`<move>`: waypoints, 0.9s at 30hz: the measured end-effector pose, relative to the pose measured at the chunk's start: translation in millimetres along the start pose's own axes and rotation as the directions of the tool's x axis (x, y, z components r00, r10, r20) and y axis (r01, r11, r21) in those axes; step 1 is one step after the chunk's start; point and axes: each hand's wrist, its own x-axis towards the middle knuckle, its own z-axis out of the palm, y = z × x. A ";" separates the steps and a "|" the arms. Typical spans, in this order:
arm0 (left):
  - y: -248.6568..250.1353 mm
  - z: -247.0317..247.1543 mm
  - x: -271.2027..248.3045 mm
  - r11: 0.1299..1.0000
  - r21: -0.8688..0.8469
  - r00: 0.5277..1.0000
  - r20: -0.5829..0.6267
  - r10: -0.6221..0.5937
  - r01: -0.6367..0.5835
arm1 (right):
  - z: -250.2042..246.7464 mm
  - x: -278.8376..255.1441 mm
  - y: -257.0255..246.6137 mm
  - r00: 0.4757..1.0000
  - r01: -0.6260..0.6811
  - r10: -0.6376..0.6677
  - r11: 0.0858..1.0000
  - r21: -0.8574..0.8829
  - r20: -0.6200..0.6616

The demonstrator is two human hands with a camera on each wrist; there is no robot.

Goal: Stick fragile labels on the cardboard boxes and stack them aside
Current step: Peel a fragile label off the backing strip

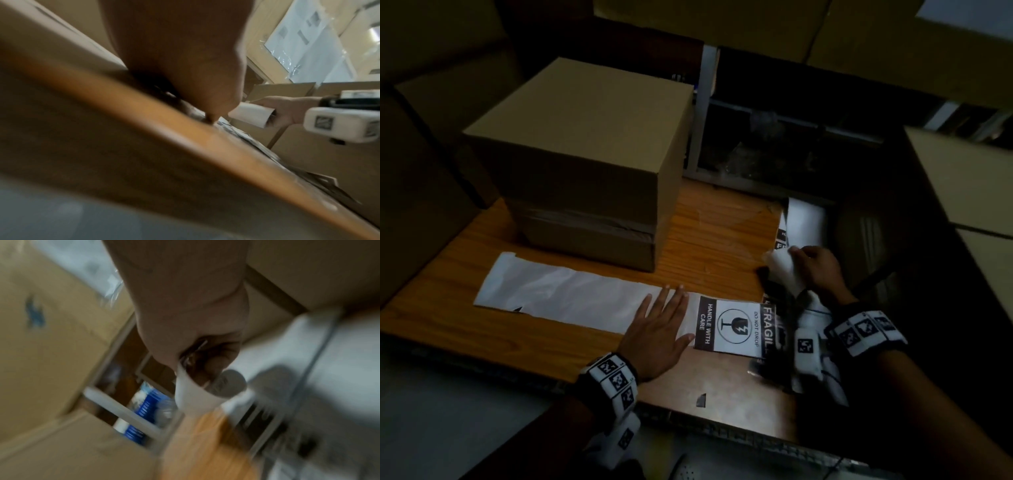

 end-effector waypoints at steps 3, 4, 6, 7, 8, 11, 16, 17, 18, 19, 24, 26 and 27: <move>1.5 -6.0 1.9 0.996 -0.089 0.999 -0.023 -0.028 0.026 | 12.8 -14.9 -8.9 0.999 0.007 0.000 0.989 0.146 -0.048; 1.6 -8.0 3.7 0.993 -0.115 0.999 -0.042 -0.031 0.026 | 16.6 -20.5 -12.2 0.998 0.013 -0.003 0.985 0.170 -0.057; 3.9 -17.2 5.7 0.998 -0.058 0.996 -0.092 -0.001 -0.005 | 20.6 -29.8 -18.4 0.998 0.005 0.007 0.980 0.201 -0.061; 6.8 -23.1 6.8 1.000 0.002 0.997 -0.080 0.001 -0.001 | 21.7 -32.6 -20.8 0.998 -0.010 0.024 0.975 0.224 -0.060; 10.8 -28.5 8.4 0.998 0.066 0.999 -0.050 -0.013 0.016 | 22.8 -35.1 -22.8 0.998 -0.015 0.031 0.966 0.257 -0.058; 21.8 -40.1 14.1 0.987 0.154 0.999 -0.027 -0.030 0.034 | 24.1 -41.7 -28.8 0.998 -0.015 0.037 0.938 0.346 -0.056; 39.5 -59.4 14.0 0.969 0.218 0.990 -0.110 -0.090 0.113 | 26.3 -53.7 -38.3 0.994 0.011 0.035 0.917 0.399 -0.106; 42.1 -62.3 14.1 0.960 0.232 0.987 -0.071 -0.144 0.157 | 27.4 -56.1 -39.3 0.993 0.013 0.036 0.912 0.410 -0.112; 44.4 -62.6 15.2 0.955 0.228 0.982 -0.055 -0.181 0.189 | 28.2 -58.6 -39.9 0.993 0.016 0.036 0.908 0.420 -0.114; 45.9 -61.7 16.8 0.960 0.174 0.975 -0.073 -0.209 0.218 | 28.7 -61.5 -41.1 0.993 0.005 0.046 0.903 0.429 -0.110; 42.4 -63.1 20.4 0.933 -0.223 0.957 -0.004 -0.291 0.283 | 34.8 -75.8 -46.9 0.995 -0.056 0.089 0.883 0.466 -0.048; 40.1 -64.4 19.4 0.914 -0.323 0.965 -0.012 -0.263 0.246 | 39.5 -81.7 -49.1 0.994 -0.065 0.098 0.875 0.480 -0.044; 41.2 -67.7 17.9 0.909 -0.365 0.968 -0.067 -0.242 0.202 | 42.4 -83.6 -50.1 0.993 -0.070 0.105 0.871 0.485 -0.045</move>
